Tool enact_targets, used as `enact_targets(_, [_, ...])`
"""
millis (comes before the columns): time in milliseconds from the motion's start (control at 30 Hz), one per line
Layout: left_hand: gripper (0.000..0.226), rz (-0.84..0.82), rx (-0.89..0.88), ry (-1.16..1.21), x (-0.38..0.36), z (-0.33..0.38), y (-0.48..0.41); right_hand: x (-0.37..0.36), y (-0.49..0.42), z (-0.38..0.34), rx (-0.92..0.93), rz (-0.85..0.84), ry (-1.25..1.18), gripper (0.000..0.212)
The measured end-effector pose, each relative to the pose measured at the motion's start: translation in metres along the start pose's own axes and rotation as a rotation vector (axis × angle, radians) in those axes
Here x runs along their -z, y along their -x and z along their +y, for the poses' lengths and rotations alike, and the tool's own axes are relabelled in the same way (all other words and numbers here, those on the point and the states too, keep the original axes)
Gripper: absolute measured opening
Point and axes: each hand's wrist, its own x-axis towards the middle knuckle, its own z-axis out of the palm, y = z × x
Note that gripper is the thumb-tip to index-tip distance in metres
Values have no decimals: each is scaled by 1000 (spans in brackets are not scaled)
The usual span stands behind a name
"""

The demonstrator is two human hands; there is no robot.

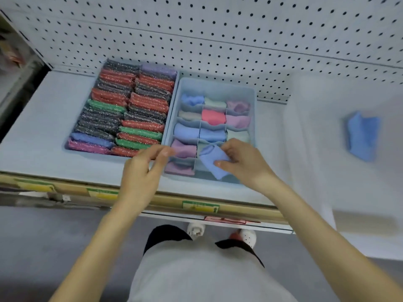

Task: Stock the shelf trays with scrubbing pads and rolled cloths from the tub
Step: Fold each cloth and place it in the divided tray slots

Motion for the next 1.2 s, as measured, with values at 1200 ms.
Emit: enact_targets(1200, [43,-203,-88,182,-142,118,-27,190,51,74,-158,514,-333,21])
